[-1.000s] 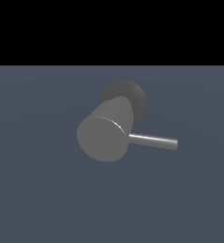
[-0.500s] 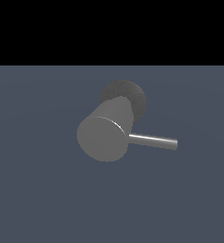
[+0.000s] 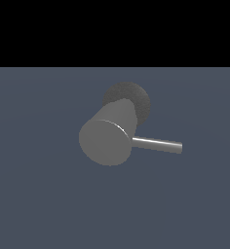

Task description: Turn on the faucet by rotating a designated handle.

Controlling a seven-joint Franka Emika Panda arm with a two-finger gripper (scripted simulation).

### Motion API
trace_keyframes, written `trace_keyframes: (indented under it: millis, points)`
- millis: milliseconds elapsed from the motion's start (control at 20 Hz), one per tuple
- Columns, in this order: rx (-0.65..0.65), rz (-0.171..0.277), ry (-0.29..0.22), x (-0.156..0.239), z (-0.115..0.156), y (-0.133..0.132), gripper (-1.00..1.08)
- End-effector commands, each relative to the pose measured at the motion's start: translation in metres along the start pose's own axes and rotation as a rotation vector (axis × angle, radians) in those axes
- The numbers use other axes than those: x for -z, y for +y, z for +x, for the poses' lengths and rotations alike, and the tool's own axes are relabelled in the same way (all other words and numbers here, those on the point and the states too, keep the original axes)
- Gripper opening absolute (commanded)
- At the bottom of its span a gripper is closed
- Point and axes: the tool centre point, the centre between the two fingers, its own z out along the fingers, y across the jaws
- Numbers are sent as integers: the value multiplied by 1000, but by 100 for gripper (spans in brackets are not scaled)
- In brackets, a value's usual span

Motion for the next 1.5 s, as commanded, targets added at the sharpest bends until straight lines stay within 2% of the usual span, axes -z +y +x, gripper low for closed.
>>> trace_keyframes:
  millis: [0, 450, 900, 1150, 1450]
  points:
    - [6, 108, 34, 6, 2, 0, -100]
    - [6, 491, 168, 32, 12, 7, -100]
    - [-35, 855, 313, 60, 26, 32, -100]
    - [-70, 1007, 378, 70, 32, 49, -100]
    - [-106, 1124, 430, 76, 38, 66, -100]
